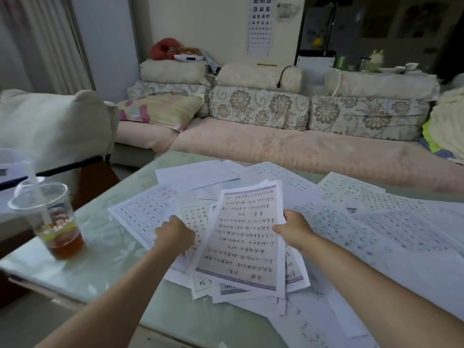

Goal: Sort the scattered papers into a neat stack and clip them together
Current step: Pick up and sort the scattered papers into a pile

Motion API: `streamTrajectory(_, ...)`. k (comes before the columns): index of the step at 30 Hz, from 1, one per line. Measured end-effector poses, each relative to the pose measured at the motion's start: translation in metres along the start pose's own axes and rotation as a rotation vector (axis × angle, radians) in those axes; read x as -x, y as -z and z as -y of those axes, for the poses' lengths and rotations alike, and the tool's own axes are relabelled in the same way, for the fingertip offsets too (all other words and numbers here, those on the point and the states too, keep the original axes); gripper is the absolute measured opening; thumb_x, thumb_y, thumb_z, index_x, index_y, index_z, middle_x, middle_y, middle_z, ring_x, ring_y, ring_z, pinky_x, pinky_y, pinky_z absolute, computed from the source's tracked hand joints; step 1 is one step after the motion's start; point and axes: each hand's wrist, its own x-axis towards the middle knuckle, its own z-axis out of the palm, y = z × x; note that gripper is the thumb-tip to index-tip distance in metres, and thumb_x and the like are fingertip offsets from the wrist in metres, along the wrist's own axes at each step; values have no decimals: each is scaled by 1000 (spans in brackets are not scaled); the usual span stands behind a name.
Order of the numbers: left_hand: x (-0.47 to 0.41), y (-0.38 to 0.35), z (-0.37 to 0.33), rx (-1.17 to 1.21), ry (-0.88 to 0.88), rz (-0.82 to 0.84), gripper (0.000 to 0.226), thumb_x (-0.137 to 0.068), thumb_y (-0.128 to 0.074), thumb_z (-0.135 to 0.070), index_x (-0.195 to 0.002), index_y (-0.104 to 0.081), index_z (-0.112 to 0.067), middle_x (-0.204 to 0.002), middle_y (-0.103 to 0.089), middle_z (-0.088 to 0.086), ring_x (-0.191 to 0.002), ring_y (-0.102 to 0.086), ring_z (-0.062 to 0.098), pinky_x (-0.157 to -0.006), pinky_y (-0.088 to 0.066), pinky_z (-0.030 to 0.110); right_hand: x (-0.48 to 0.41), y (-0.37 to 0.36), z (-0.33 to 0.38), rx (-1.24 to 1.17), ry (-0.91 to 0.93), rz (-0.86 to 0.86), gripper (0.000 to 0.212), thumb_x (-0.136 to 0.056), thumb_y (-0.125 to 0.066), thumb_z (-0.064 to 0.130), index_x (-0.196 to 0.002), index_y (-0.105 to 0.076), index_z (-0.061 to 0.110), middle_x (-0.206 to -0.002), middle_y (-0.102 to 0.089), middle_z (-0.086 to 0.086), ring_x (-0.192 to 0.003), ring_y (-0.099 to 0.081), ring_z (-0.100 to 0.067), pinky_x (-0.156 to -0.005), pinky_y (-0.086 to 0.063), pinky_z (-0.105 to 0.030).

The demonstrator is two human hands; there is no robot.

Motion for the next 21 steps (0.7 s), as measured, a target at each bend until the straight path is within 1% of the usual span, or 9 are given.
streamTrajectory(2,-7,1,1,114,13,21,44,-88,-60,-26,-123,-41,-7,-115,-54,15,-111,-49,33,-87,-48,40,-2,-15,1,121,24,28,41,-92,-64,15,-131,-51,17,-124,-60,4,-102,-59,-20,-80,-51,-31)
streamTrajectory(4,-11,3,0,263,33,42,36,-87,-64,-23,-112,-45,-5,-97,-57,12,-89,-57,28,-68,-52,35,-4,-29,7,253,1,59,52,-84,-71,25,-130,-48,18,-122,-59,-1,-108,-57,-23,-83,-52,-33)
streamTrajectory(6,-14,5,-2,402,57,91,24,-87,-68,-17,-91,-48,-4,-79,-53,9,-66,-52,21,-55,-43,28,-3,-38,16,373,-58,64,64,-71,-76,34,-127,-47,19,-118,-57,-5,-111,-52,-27,-88,-52,-37)
streamTrajectory(8,-18,6,-1,498,83,156,28,-85,-73,-14,-77,-48,-4,-71,-53,9,-59,-51,21,-53,-42,25,-6,-43,21,327,-109,72,67,-65,-77,29,-124,-47,18,-115,-57,-6,-106,-56,-26,-86,-55,-38)
streamTrajectory(11,-17,7,1,545,82,266,21,-84,-74,-9,-88,-55,-1,-85,-65,14,-68,-64,27,-47,-50,27,-8,-47,21,188,-125,98,62,-66,-77,13,-122,-50,17,-110,-62,-4,-95,-63,-22,-78,-58,-35)
streamTrajectory(14,-20,5,5,480,40,286,32,-82,-74,-6,-108,-57,-3,-102,-67,16,-86,-68,33,-58,-56,36,-6,-46,19,151,-135,103,40,-73,-79,3,-109,-62,10,-102,-69,-5,-91,-67,-21,-82,-59,-36)
streamTrajectory(17,-18,7,7,467,27,281,33,-82,-73,-4,-112,-58,-5,-104,-67,15,-89,-67,33,-64,-58,39,-4,-39,16,95,-150,125,25,-76,-83,10,-97,-69,5,-94,-72,-6,-83,-69,-20,-74,-59,-32)
streamTrajectory(19,-15,10,8,478,30,269,29,-84,-71,-4,-111,-59,-5,-102,-67,14,-87,-67,32,-58,-56,36,-2,-36,14,54,-145,132,33,-78,-83,21,-100,-69,0,-98,-73,-9,-85,-69,-21,-75,-57,-30)
streamTrajectory(21,-9,14,9,501,50,298,24,-87,-69,-10,-108,-58,-3,-99,-69,15,-83,-69,31,-54,-55,35,0,-35,12,46,-156,159,39,-81,-81,27,-104,-69,-2,-104,-73,-10,-91,-69,-22,-83,-55,-32)
